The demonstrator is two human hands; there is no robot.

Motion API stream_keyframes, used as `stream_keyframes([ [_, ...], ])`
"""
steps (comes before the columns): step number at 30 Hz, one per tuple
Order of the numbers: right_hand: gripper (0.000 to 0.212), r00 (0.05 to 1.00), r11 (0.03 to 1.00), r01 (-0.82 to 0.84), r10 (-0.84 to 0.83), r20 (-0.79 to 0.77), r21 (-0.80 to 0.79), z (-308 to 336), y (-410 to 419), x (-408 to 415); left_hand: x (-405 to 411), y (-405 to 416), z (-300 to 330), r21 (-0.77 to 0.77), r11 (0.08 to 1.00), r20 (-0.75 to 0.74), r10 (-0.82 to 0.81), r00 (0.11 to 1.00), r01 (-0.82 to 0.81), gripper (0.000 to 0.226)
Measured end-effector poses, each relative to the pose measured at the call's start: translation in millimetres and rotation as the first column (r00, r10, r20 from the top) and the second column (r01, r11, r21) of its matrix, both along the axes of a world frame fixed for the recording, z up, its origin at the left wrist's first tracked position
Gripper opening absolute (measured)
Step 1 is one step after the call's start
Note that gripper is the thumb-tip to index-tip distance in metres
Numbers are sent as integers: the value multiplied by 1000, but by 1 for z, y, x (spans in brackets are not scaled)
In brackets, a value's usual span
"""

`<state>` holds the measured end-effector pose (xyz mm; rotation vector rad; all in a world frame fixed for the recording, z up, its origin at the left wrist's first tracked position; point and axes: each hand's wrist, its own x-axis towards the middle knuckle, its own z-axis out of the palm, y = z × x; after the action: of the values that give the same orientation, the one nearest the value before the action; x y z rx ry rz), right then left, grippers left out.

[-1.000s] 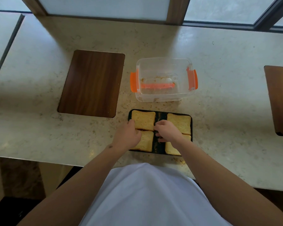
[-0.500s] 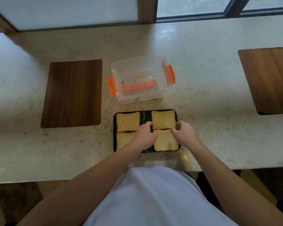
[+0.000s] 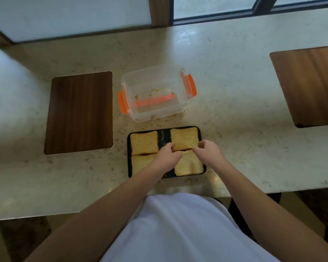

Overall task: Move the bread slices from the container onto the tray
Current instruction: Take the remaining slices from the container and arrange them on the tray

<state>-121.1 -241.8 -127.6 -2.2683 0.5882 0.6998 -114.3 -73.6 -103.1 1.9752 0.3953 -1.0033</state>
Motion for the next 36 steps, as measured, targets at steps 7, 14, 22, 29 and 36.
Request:
stream_keyframes([
  [7,49,1000,999,-29,29,1,14,-2,11,5,-3,12,0,-40,997,-17,64,998,-64,58],
  [14,52,1000,998,-28,28,13,52,-6,14,4,4,23,0,-16,999,-28,33,999,-34,55],
  [22,53,999,999,-10,8,49,37,-7,14,5,12,22,7,-37,998,-12,53,998,-54,58],
  [29,55,998,999,-20,17,54,45,-9,14,4,12,16,10,-58,994,-44,90,995,-92,55],
  [36,53,999,999,-8,6,41,46,-10,7,5,14,7,10,-68,993,-57,92,994,-96,50],
])
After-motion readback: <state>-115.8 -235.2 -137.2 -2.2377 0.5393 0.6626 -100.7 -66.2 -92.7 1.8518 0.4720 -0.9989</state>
